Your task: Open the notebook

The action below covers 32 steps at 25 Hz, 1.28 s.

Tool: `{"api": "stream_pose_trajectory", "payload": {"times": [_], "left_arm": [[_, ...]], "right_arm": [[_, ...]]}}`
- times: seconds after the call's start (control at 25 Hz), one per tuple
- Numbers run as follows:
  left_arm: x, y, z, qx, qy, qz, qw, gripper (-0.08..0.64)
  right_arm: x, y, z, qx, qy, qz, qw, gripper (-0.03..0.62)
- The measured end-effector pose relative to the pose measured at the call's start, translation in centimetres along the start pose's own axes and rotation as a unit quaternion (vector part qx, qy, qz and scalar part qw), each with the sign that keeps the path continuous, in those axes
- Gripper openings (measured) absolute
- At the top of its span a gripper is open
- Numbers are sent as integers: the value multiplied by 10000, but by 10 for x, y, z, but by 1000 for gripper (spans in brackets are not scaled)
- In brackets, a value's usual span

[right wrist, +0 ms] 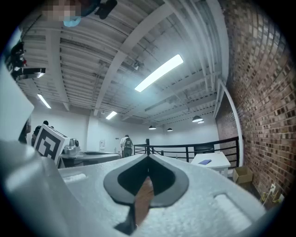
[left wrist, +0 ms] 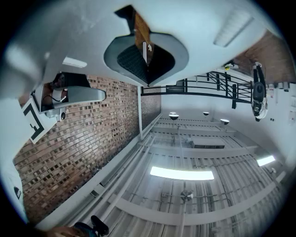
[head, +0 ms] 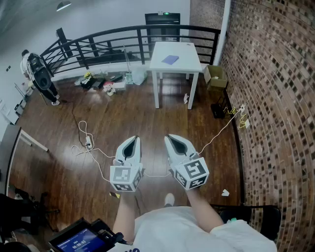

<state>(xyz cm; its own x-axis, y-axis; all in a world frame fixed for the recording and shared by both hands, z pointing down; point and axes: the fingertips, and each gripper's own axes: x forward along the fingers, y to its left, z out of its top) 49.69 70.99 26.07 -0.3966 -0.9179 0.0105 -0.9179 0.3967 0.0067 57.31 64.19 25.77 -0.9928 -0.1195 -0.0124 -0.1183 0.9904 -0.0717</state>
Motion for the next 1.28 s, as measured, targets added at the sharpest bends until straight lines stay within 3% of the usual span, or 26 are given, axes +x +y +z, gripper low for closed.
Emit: {"api": "stream_pose_trajectory", "payload": {"times": [0.4, 0.72, 1.0, 1.28], "left_arm": [[120, -20, -29, 140, 244, -445, 9986, 14], [213, 3, -53, -43, 341, -785, 9963, 14], [344, 72, -73, -203, 563, -969, 9935, 14], [466, 170, -60, -219, 516, -1075, 9926, 14]], "right_arm": [[44, -87, -40, 550, 313, -90, 9980, -8], [102, -153, -57, 525, 462, -405, 9967, -8], [217, -220, -74, 596, 833, -595, 9930, -8], [373, -283, -41, 437, 630, -711, 9945, -8]]}}
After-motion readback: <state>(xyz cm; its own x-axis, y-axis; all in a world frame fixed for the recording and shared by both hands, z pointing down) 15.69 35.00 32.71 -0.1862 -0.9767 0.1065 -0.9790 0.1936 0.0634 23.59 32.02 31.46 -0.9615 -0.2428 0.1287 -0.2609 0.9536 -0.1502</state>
